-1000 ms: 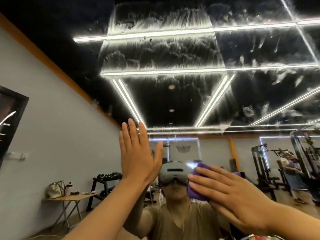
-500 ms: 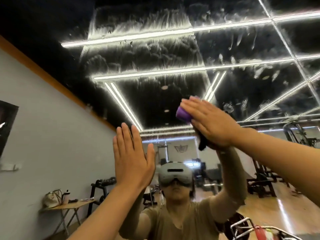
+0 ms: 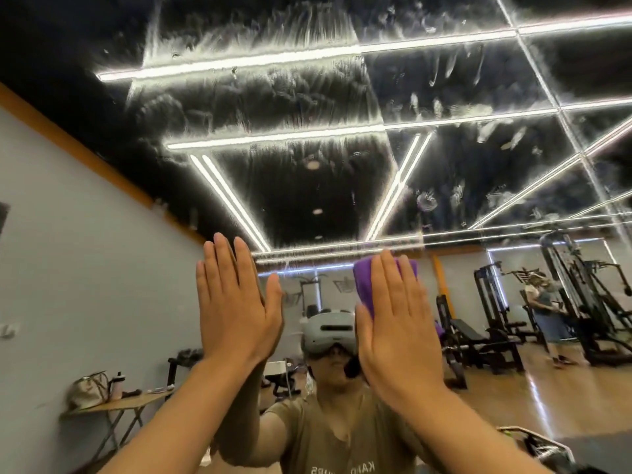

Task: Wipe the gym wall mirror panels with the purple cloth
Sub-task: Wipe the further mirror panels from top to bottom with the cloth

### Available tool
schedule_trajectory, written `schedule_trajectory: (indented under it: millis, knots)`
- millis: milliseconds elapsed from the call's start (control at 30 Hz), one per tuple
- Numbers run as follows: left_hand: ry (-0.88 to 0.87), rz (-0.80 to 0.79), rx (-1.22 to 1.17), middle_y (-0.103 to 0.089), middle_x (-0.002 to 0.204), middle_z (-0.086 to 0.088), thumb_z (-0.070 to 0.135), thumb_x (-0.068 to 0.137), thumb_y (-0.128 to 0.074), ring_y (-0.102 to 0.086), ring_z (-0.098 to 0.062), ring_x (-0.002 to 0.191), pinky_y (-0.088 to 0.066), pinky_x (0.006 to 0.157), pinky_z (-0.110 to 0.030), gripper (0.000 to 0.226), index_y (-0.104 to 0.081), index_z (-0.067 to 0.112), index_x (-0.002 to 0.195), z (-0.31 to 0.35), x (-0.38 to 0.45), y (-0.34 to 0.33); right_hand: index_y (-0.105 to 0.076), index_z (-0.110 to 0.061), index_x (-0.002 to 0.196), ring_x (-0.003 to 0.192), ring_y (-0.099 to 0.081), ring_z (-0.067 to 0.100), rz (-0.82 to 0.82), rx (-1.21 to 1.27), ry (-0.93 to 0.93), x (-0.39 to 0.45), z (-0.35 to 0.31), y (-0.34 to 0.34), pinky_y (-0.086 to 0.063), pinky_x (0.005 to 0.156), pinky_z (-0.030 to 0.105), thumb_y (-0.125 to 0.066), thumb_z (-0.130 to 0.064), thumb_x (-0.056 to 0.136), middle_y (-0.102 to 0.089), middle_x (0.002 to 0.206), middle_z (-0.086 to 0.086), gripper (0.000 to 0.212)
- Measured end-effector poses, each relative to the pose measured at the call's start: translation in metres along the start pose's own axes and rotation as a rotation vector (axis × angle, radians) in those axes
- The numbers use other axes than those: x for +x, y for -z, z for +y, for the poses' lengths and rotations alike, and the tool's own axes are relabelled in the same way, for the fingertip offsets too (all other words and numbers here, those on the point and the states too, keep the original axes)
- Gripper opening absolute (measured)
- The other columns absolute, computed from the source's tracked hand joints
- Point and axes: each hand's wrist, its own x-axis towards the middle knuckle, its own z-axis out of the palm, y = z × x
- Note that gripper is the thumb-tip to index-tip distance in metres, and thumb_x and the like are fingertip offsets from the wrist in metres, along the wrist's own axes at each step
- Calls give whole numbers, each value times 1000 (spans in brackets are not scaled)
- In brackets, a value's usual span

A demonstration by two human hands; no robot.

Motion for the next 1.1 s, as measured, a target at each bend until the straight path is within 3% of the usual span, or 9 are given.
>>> schedule_trajectory:
  millis: [167, 333, 500, 633, 733, 867, 1100]
  knots:
    - [-9, -22, 7, 24, 163, -10, 61, 92, 4, 26, -22, 151, 30, 113, -26, 77, 19, 16, 152, -1, 0, 2, -12, -14, 160, 155, -9, 20, 1, -34, 49, -7, 2, -3, -6, 123, 34, -35, -36, 103, -18, 167, 8, 65]
    - [-10, -16, 16, 27, 160, -8, 62, 90, 5, 27, -22, 150, 31, 113, -26, 78, 20, 16, 151, -2, -1, 1, -10, -12, 162, 156, 2, 19, -59, -28, 50, 81, 0, 6, 14, 123, 27, -24, -41, 104, -8, 169, 6, 66]
    - [-4, -31, -21, 29, 161, -6, 64, 90, 4, 29, -19, 150, 26, 117, -28, 80, 20, 17, 152, -6, -1, 1, -8, -7, 161, 156, 1, 25, -87, -78, 14, 149, 1, 16, 9, 124, 32, -29, -35, 110, -7, 170, 9, 62]
    - [-168, -12, -57, 8, 170, -2, 51, 100, -18, 11, -14, 155, 11, 123, -31, 71, -4, 20, 162, -11, -3, -2, -14, -11, 161, 156, -3, 21, -41, -22, 64, 95, 5, 15, 8, 125, 29, -29, -39, 107, -12, 169, 6, 63]
    - [-207, -20, -56, -7, 170, 0, 47, 101, -19, 1, -14, 156, 9, 124, -29, 65, -18, 22, 161, -11, -3, 0, -15, -16, 161, 156, -4, 16, -31, 26, 68, 22, 12, 9, 2, 126, 30, -31, -41, 106, -14, 169, 1, 63]
    - [-188, -46, -87, -11, 169, 0, 45, 101, -18, 1, -13, 155, 15, 121, -22, 64, -20, 21, 161, 1, -16, 3, -21, -12, 160, 156, -12, 19, -20, -36, 68, -58, 17, 7, -6, 125, 35, -36, -37, 104, -20, 168, 5, 63]
    - [-255, -83, -85, -10, 169, -3, 42, 103, -26, 1, -15, 156, 6, 125, -32, 63, -17, 19, 161, 8, -58, -6, -20, -11, 160, 156, -10, 20, -78, -100, 127, -69, 23, 11, -3, 126, 34, -34, -39, 105, -17, 168, 6, 64]
